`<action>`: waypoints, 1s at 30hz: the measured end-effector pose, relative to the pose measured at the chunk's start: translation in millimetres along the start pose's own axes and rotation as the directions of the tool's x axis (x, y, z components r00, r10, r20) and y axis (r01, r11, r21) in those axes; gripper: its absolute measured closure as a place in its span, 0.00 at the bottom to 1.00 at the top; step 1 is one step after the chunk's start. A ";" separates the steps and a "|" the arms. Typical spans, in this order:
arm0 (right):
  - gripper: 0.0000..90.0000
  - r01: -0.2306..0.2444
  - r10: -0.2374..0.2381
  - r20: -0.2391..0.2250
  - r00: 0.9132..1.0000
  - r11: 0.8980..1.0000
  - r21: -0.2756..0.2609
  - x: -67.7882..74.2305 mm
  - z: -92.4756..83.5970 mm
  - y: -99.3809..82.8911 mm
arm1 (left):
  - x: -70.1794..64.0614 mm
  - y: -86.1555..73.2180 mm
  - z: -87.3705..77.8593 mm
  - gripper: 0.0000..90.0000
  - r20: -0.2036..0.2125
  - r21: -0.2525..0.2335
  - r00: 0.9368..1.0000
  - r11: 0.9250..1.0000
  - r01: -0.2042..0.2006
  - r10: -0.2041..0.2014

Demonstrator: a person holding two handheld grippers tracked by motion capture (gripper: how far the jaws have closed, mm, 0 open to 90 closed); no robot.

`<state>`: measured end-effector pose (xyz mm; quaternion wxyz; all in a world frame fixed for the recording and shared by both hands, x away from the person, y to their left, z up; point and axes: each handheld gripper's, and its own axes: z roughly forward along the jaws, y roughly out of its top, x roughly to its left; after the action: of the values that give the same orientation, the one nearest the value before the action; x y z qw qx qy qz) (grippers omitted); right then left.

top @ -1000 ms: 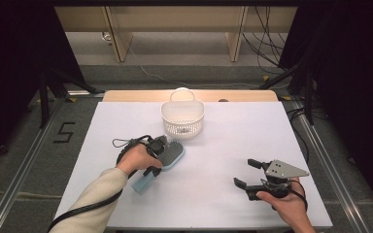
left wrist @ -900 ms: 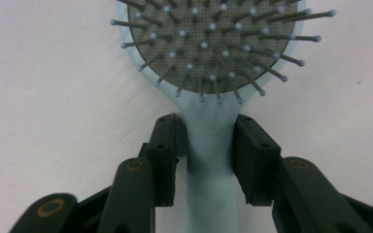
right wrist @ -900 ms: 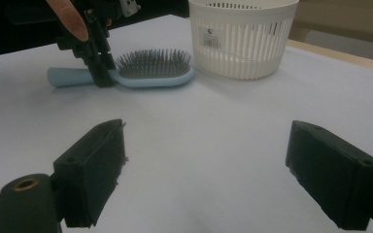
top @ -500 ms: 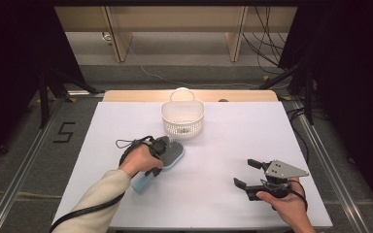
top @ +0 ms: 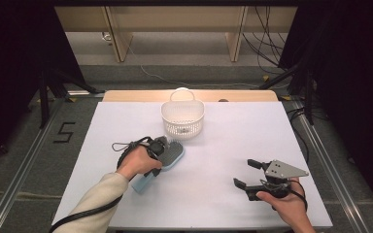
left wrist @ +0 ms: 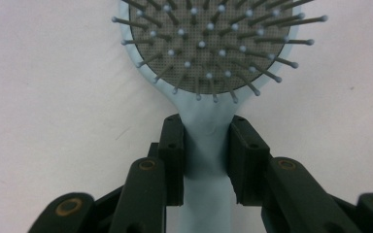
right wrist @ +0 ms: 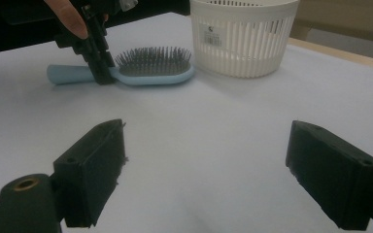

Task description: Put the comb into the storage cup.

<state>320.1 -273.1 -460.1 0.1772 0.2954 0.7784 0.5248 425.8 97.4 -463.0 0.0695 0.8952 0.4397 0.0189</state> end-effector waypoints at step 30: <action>0.17 0.006 -0.006 -0.001 1.000 1.000 0.011 -0.3 0.3 -0.5 | -0.9 -11.3 -2.5 0.78 0.003 -0.124 1.000 0.992 -0.007 0.007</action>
<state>320.4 -273.3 -460.7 0.1770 0.2939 0.7821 0.5201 416.2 103.8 -462.1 0.1256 0.8907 0.4345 0.0449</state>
